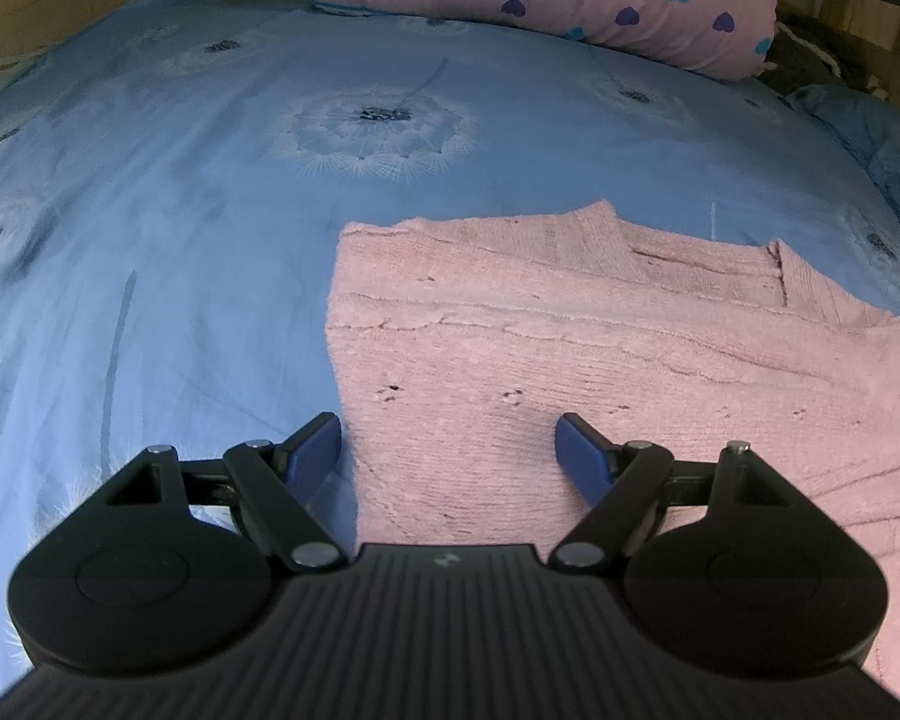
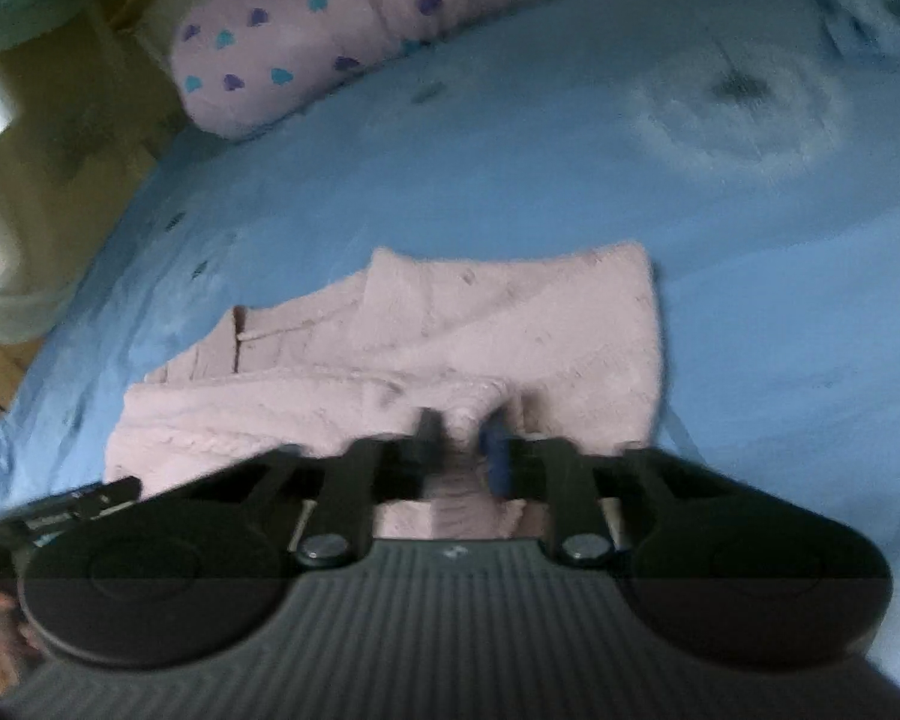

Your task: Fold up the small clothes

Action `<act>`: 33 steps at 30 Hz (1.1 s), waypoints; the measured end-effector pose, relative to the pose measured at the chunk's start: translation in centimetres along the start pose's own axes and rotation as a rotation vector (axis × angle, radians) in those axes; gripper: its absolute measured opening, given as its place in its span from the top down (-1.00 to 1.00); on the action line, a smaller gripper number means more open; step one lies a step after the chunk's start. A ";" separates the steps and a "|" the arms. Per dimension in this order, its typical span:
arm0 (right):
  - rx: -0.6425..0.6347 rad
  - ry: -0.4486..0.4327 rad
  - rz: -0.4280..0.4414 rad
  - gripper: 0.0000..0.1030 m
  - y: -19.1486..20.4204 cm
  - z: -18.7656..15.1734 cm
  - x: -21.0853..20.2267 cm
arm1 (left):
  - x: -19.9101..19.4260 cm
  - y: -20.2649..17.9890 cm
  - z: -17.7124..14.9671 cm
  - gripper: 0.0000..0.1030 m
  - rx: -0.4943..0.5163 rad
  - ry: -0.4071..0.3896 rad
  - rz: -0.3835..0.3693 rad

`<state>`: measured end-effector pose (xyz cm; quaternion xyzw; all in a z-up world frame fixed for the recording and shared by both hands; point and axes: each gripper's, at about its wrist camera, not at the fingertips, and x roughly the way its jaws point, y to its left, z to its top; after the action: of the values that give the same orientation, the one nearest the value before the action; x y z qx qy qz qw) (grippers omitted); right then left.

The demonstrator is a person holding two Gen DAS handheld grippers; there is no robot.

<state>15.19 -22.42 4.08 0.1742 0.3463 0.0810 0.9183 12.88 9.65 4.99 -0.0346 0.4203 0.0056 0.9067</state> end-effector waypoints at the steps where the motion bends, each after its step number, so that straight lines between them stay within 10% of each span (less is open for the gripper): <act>1: -0.048 -0.055 -0.011 0.73 0.6 0.1 -0.5 | 0.1 0.1 0.0 -0.63 0.000 0.001 0.005; 8: -0.164 -0.011 -0.208 0.75 0.2 -0.7 2.0 | -0.2 -0.4 0.1 -0.66 0.024 -0.020 0.026; 14: -0.070 -0.073 -0.173 0.71 -0.4 0.0 -0.5 | -2.5 -1.4 1.1 -0.66 0.066 -0.123 -0.006; 25: -0.223 -0.082 -0.178 0.71 0.9 -1.4 1.1 | 3.5 -2.8 1.8 -0.75 0.071 -0.036 -0.013; 33: -0.055 -0.119 -0.145 0.51 -2.3 -1.8 1.9 | 4.0 -3.3 1.2 -0.88 0.107 -0.062 0.021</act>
<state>15.43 -23.57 0.80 0.1280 0.3003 0.0131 0.9451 16.46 6.34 2.90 0.0185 0.3921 -0.0062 0.9197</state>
